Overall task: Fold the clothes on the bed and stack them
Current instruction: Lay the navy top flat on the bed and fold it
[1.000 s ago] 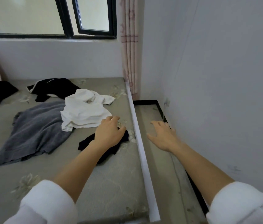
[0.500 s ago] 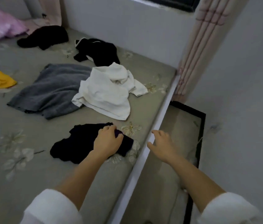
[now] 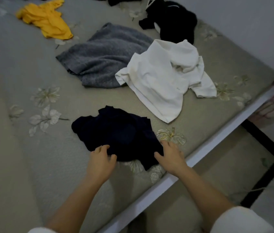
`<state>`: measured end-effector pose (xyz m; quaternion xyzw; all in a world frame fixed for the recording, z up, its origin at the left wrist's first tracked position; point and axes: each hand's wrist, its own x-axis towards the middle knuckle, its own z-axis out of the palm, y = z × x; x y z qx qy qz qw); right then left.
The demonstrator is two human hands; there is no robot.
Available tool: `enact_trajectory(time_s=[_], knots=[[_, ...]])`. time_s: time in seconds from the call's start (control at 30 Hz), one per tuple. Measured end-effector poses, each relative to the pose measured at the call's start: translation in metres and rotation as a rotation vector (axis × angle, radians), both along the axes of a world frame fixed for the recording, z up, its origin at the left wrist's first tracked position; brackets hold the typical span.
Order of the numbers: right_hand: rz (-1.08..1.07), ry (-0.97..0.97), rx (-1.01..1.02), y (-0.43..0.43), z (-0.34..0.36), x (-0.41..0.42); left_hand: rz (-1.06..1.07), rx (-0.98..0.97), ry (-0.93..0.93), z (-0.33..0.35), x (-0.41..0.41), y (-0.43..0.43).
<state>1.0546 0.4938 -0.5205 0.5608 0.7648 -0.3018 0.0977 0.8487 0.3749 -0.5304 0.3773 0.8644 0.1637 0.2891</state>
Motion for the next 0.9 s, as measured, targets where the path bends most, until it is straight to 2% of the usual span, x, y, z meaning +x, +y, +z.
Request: enact_trajectory(time_s=[0.3, 0.37, 0.47, 0.57, 0.63, 0.77, 0.83, 0.9], knots=[[0.017, 0.119, -0.041, 0.057, -0.063, -0.025, -0.025, 0.156, 0.195, -0.046, -0.006, 0.070], [0.019, 0.130, -0.085, 0.064, -0.076, -0.026, -0.065, 0.174, 0.187, -0.056, -0.009, 0.083], [0.003, 0.131, -0.154, 0.071, -0.095, -0.029, -0.198, 0.069, 0.055, -0.071, -0.006, 0.090], [-0.006, 0.134, -0.163, 0.071, -0.109, -0.028, -0.225, -0.057, 0.053, -0.086, 0.002, 0.078], [-0.022, 0.219, -0.155, 0.080, -0.109, -0.028, -0.092, 0.024, 0.002, -0.086, 0.005, 0.074], [-0.494, 0.585, -0.250, 0.127, -0.070, -0.040, 0.459, 0.315, -0.386, -0.051, -0.007, 0.086], [-0.627, 0.728, -0.273, 0.152, -0.037, -0.048, 0.594, 0.435, -0.408, -0.021, -0.019, 0.097], [-0.668, 0.868, -0.314, 0.170, -0.002, -0.058, 0.665, 0.549, -0.406, 0.012, -0.030, 0.105]])
